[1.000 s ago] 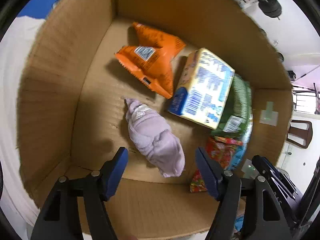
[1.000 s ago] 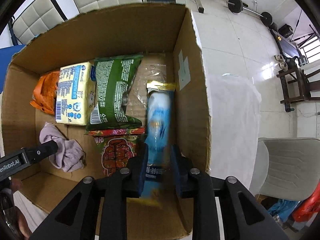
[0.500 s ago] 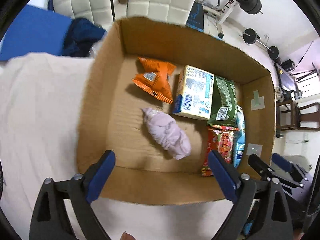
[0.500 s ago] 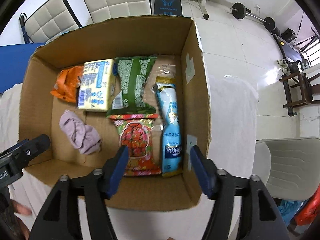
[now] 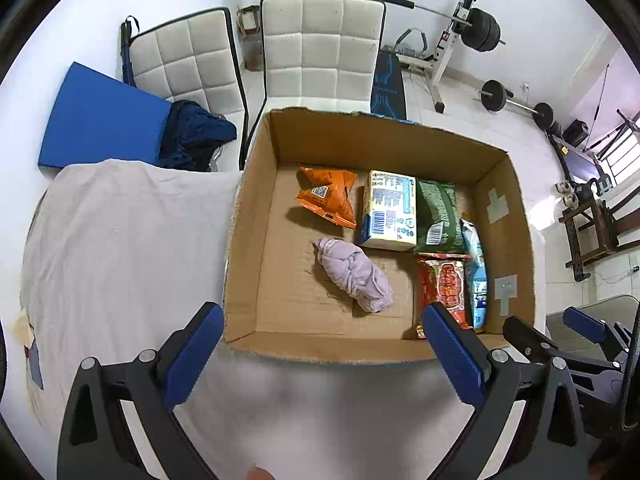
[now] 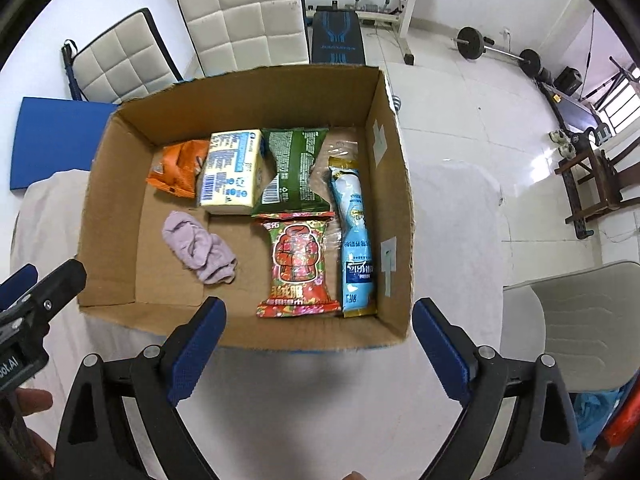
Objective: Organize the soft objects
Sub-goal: 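Open both tools to release the cloth and pouch and lift away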
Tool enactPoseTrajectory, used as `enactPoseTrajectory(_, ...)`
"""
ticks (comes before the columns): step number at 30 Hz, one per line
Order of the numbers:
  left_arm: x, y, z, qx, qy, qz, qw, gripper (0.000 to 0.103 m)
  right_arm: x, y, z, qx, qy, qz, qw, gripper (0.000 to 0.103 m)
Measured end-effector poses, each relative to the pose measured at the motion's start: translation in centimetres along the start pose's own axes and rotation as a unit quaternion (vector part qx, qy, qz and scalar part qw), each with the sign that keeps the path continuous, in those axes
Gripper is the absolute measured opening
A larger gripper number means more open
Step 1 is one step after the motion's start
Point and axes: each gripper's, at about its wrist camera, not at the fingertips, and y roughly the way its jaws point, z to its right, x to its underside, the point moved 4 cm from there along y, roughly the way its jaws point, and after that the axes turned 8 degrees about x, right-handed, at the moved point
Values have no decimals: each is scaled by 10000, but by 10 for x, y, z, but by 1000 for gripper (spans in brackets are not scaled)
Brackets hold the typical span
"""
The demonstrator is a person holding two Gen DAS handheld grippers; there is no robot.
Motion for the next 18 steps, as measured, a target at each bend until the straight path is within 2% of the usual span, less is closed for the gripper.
enactPoseTrajectory(9, 15, -53, 18, 95, 73, 412, 9991, 102, 18, -45, 15, -237, 169, 264, 9992, 96)
enactPoseTrajectory(18, 51, -131, 41, 26, 208, 903, 9957, 102, 63, -124, 37, -420, 213, 832, 9954, 96)
